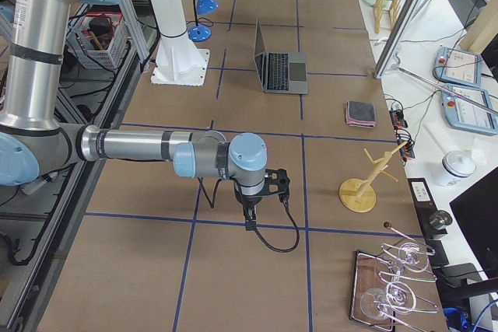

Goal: Close laptop

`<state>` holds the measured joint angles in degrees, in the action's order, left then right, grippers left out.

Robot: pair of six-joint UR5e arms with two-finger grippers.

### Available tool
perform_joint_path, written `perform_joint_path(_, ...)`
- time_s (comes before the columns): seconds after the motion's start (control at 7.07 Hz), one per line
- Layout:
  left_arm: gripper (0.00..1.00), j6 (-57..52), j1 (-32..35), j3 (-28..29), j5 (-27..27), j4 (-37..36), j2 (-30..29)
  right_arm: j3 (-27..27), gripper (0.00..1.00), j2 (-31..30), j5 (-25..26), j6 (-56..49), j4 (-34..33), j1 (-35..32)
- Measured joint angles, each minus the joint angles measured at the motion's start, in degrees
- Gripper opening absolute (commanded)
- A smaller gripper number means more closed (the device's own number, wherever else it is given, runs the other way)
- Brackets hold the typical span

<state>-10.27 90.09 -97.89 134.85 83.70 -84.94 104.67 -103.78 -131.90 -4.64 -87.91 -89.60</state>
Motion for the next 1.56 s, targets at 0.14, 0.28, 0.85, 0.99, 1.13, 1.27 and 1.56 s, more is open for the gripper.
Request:
perform_joint_path(0.14,1.0,0.1,0.0,-0.2,0.2,1.0,-0.8,0.8,1.0,0.0,-0.3,0.0,1.5,0.2)
perform_joint_path(0.28,1.0,0.2,-0.1,0.0,0.2,3.5,-2.0,1.9,0.99,0.1,-0.7,0.1,2.7,0.5)
perform_joint_path(0.85,1.0,0.0,-1.4,2.3,3.3,9.6,-5.0,2.6,0.99,0.1,-3.8,3.6,6.7,3.1)
perform_joint_path(0.99,1.0,0.1,-3.2,2.5,4.1,12.1,-4.7,2.7,0.99,0.0,-4.3,8.2,10.3,5.2)
perform_joint_path(1.13,1.0,1.3,-5.2,2.7,4.5,14.3,-4.4,2.6,0.99,-0.1,-4.5,14.0,14.9,7.6)
perform_joint_path(1.27,1.0,4.6,-7.1,2.5,4.7,16.1,-4.2,2.6,0.99,-0.4,-4.5,20.3,20.0,10.2)
perform_joint_path(1.56,1.0,16.4,-11.8,2.3,4.7,24.1,-3.4,2.5,0.99,-0.6,-4.4,33.6,30.4,16.5)
